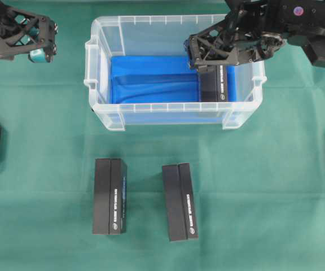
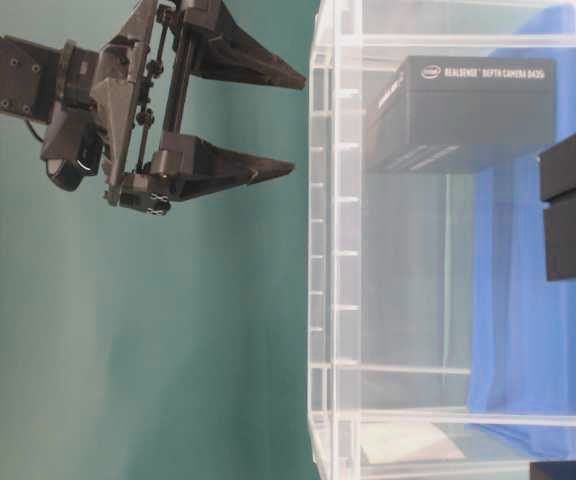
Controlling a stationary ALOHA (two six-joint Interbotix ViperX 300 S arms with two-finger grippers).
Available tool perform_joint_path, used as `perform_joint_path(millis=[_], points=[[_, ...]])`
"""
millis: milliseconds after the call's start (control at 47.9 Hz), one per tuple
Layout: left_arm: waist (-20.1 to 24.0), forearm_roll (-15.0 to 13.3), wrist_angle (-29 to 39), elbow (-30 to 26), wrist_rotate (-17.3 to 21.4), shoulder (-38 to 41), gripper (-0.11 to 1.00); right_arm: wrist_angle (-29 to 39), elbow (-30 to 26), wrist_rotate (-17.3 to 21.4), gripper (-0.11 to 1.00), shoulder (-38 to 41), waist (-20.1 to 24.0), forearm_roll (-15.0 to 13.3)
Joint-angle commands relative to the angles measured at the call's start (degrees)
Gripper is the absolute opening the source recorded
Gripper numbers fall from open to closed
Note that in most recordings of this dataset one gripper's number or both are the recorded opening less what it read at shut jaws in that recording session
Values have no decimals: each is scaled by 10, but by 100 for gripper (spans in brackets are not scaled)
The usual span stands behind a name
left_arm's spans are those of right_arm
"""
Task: Take out the box from the case.
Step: 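Move the open right gripper over the right black box in the bin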
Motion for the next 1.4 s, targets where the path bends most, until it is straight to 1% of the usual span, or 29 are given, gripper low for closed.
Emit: perform_joint_path(millis=[0,1379], points=[[3,2,-5,-6,1,-4,94,1,-13,1,93,-9,2,-2],[3,2,-11,-6,0,-5,94,0,-2,2,93,-4,2,-4]])
